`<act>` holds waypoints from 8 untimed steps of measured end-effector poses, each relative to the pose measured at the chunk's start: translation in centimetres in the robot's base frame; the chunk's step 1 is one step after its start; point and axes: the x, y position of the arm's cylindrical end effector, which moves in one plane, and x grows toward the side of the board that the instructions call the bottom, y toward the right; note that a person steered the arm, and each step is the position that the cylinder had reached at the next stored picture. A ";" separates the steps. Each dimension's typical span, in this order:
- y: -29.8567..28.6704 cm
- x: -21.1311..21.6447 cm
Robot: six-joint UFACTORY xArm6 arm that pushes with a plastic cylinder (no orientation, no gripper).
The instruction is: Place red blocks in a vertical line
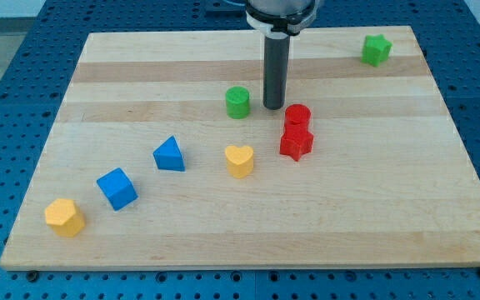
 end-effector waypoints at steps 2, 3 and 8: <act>-0.8 5.6; 0.3 5.6; 4.0 0.0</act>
